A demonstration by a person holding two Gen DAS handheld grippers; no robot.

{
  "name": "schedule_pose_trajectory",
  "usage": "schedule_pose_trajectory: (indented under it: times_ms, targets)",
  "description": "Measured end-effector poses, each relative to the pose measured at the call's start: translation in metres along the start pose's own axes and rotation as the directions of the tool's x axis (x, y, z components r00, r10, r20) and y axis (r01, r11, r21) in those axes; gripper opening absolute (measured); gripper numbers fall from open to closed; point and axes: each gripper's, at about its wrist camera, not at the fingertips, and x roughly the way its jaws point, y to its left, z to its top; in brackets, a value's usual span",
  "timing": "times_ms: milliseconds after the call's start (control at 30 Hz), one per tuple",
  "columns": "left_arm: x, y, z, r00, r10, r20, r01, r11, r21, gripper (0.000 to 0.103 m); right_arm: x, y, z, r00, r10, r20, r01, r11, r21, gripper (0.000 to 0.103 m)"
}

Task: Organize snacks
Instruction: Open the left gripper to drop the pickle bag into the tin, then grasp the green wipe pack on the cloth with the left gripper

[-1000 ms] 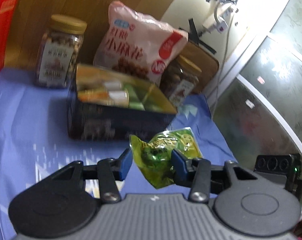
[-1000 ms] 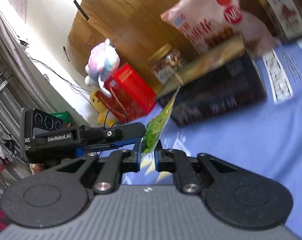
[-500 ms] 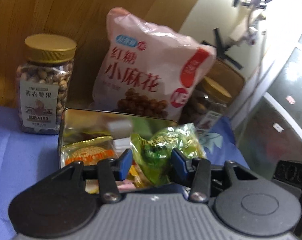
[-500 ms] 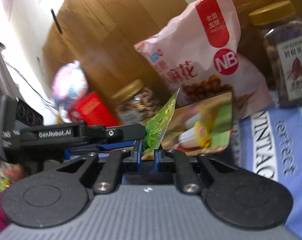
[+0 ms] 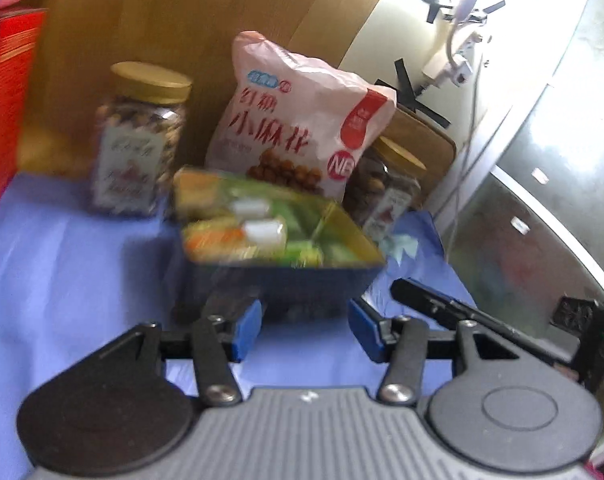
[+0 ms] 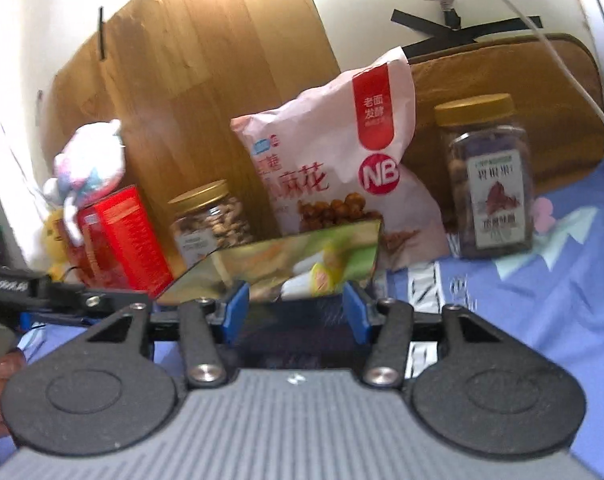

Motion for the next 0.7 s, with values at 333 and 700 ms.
schedule_pose_trajectory:
  times_ms: [333, 700]
  targets:
    - [-0.124, 0.044, -0.111, 0.994, 0.111, -0.021, -0.113, 0.981, -0.156, 0.055, -0.018, 0.073, -0.072, 0.858, 0.398, -0.324, -0.379, 0.917, 0.123, 0.055]
    - [-0.153, 0.051, -0.175, 0.997, 0.065, -0.046, -0.076, 0.953, -0.294, 0.059, -0.035, 0.163, -0.128, 0.800, 0.390, -0.455, -0.497, 0.857, -0.139, 0.062]
